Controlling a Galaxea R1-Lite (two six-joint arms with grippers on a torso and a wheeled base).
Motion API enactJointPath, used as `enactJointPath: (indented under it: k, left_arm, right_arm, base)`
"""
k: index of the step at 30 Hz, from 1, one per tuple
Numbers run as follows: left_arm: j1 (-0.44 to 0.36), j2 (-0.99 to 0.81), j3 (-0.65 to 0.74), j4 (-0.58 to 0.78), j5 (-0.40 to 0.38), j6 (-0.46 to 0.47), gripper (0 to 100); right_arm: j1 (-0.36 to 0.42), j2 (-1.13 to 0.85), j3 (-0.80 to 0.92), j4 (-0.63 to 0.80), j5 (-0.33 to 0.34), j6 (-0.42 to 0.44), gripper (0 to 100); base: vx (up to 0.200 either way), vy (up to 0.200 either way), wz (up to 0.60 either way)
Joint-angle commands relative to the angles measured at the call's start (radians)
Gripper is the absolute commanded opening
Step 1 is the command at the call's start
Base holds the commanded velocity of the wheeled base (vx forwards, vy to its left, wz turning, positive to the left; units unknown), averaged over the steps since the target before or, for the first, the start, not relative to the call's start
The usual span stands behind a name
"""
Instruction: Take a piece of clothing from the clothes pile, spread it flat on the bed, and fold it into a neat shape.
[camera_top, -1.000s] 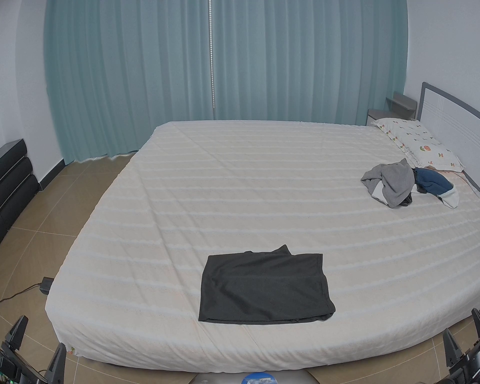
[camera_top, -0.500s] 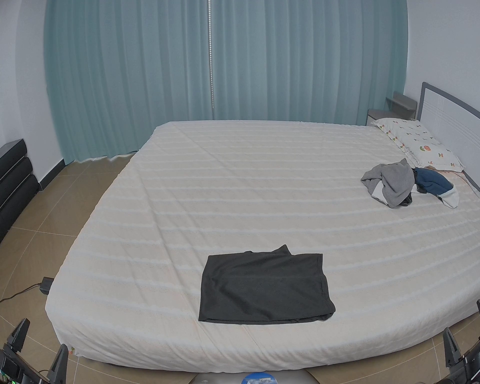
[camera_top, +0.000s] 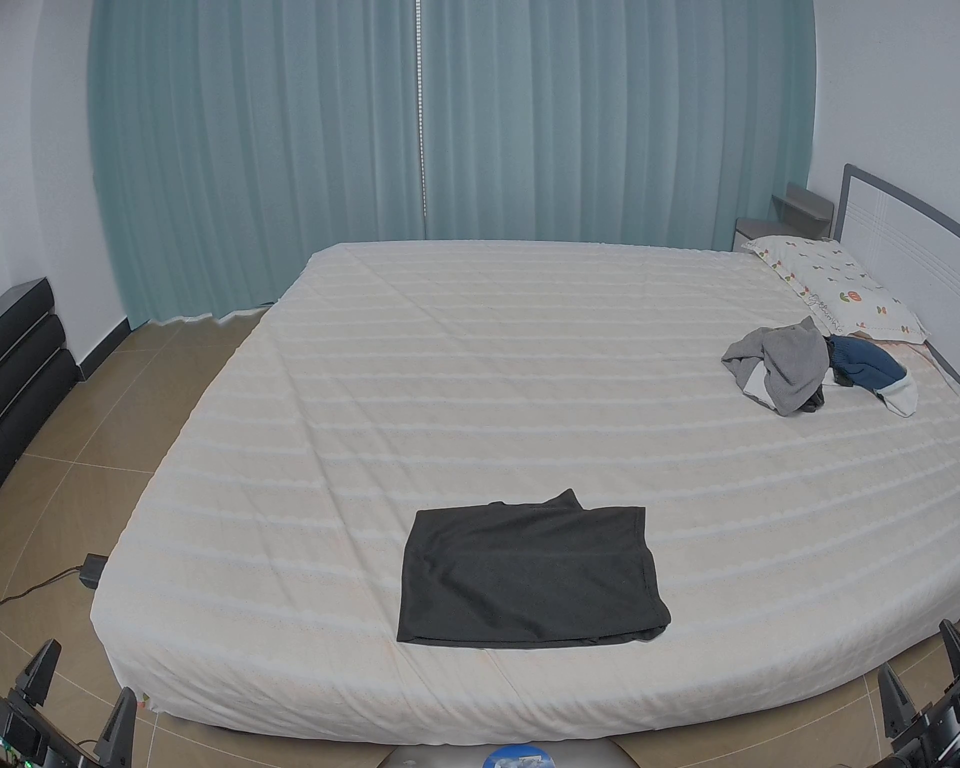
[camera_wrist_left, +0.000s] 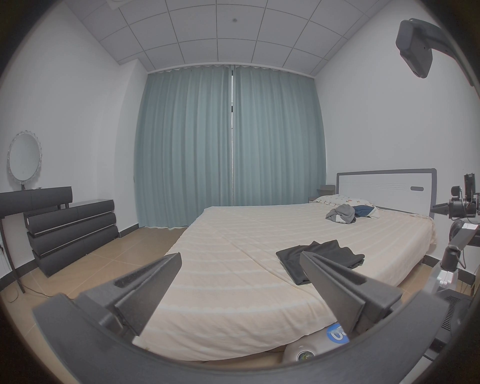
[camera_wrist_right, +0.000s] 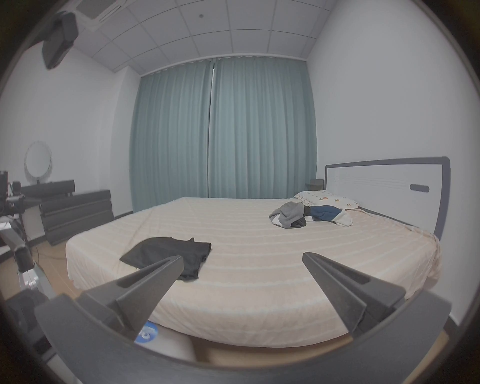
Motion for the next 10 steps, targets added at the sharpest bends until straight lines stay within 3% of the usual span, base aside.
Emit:
enactJointPath:
  k: [1, 10]
  left_arm:
    - [0.001, -0.015, 0.015, 0.0, -0.001, 0.001, 100]
    - [0.001, -0.015, 0.015, 0.0, 0.0, -0.001, 100]
  right_arm:
    - [0.001, -0.008, 0.017, -0.025, 0.0, 0.022, 100]
    - [0.001, -0.008, 0.017, -0.025, 0.0, 0.021, 100]
  base:
    - [0.0, 0.0, 0.0]
    - [0.0, 0.0, 0.0]
